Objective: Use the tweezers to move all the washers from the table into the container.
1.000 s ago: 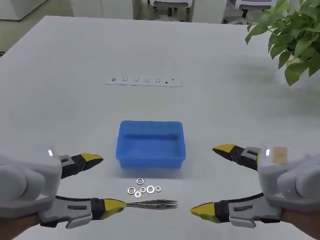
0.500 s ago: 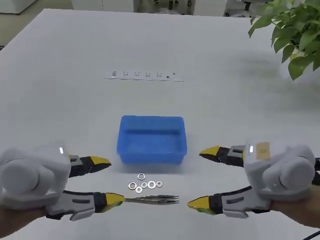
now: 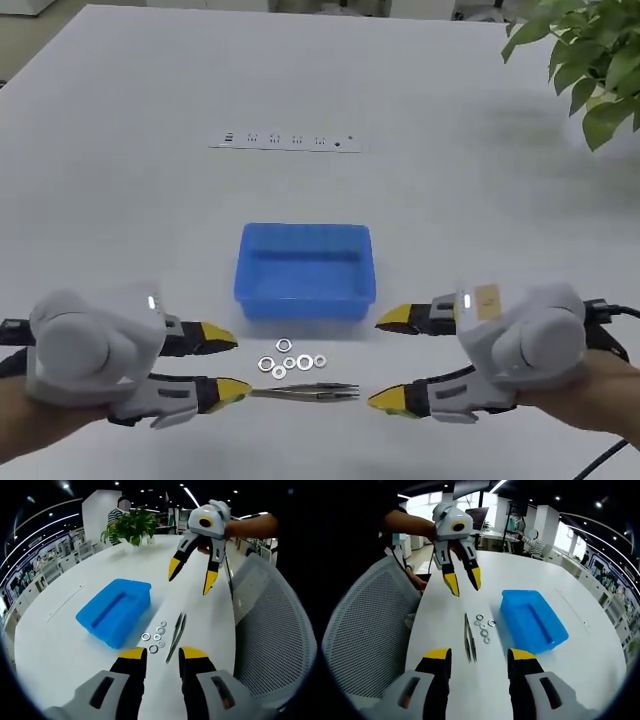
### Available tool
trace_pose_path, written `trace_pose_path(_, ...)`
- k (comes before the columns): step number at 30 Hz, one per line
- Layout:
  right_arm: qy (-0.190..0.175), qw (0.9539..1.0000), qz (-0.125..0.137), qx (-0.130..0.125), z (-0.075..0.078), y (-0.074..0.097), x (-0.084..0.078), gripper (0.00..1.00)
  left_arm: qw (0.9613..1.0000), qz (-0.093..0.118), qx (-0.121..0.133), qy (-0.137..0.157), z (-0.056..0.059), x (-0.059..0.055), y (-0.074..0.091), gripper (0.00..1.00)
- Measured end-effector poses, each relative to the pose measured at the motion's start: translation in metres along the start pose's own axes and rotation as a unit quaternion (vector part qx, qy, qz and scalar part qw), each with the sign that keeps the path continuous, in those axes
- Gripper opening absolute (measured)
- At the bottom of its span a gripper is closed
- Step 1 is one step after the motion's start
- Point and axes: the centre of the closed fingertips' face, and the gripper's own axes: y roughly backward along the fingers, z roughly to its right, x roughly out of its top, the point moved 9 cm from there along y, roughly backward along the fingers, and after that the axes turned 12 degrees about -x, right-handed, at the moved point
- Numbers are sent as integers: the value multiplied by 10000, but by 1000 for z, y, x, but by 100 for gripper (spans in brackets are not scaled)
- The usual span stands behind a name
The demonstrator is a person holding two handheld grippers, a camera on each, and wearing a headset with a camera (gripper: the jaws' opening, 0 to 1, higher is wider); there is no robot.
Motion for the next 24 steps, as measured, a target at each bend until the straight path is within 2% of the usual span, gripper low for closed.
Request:
trace_pose_path(12, 284, 9991, -72, 307, -2, -18, -2, 35, 9979, -483, -373, -212, -6, -10, -14, 25)
trace_pose_path(24, 593, 9962, -289, 575, -8, -37, -4, 30, 9924, -961, -687, -333, -8, -17, -28, 21)
